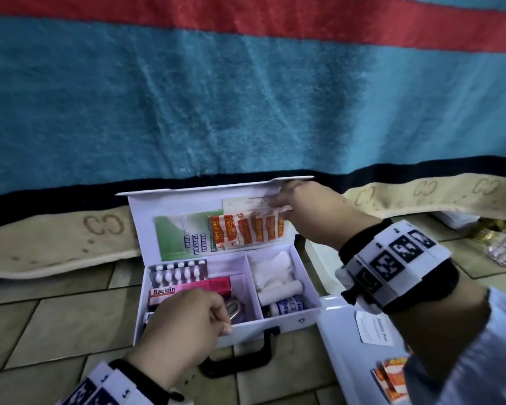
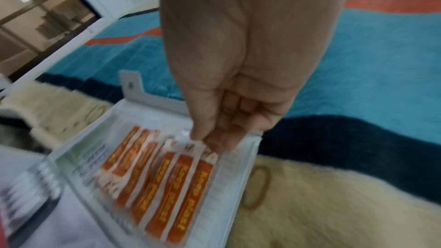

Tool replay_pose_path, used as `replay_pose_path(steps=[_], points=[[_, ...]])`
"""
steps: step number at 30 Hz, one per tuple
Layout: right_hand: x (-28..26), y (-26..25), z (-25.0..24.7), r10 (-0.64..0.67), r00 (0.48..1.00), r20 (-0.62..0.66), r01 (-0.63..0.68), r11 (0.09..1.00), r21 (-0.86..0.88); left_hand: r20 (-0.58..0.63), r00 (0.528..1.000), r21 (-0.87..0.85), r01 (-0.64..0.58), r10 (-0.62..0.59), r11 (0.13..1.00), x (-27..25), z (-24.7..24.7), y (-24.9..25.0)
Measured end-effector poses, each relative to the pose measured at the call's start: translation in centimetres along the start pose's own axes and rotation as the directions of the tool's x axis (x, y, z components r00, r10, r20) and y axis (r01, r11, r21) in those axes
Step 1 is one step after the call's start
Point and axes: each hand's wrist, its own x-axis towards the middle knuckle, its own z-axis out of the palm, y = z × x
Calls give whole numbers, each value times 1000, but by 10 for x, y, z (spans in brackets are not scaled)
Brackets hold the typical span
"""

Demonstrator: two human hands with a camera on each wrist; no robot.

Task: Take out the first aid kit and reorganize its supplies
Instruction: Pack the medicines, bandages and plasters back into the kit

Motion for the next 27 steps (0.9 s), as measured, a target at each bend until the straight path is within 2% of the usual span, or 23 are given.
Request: replay_pose_path(steps=[3, 5, 7, 9, 11, 13, 17, 20, 23, 27], points=[[-34, 12, -19, 4, 999, -38, 1, 994, 110, 16, 1000, 9, 3, -3, 1000, 0, -1, 2], [-63, 27, -21, 51, 996, -75, -40, 989, 144, 14, 1000, 16, 13, -13, 1000, 0, -1, 2], [-96, 48, -11, 150, 988, 38, -153, 981, 117, 12, 1000, 19, 21, -21, 1000, 0, -1, 3], [-129, 67, 10, 236, 942, 238, -249, 968, 25, 10, 1000, 21, 28, -28, 999, -2, -1, 5], [-161, 78, 34, 262, 894, 364, -264, 963, -44, 23, 999, 16, 32, -33, 999, -3, -2, 6], [-185, 79, 55, 237, 883, 406, -249, 968, -22, 45, 998, 11, 40, -40, 999, -2, -3, 5], [-206, 65, 84, 227, 908, 353, -283, 952, 117, 91, 995, -15, 45, -44, 999, 1, -4, 6], [-202, 60, 93, 229, 927, 298, -238, 971, -6, 76, 997, -3, 31, -31, 1000, -3, -4, 8], [-199, 55, 93, 238, 922, 305, -213, 970, -114, 66, 998, -13, 20, -19, 1000, -5, -5, 9], [-195, 53, 85, 241, 918, 315, -223, 970, -92, 40, 999, 4, 21, -21, 1000, -8, -3, 9]])
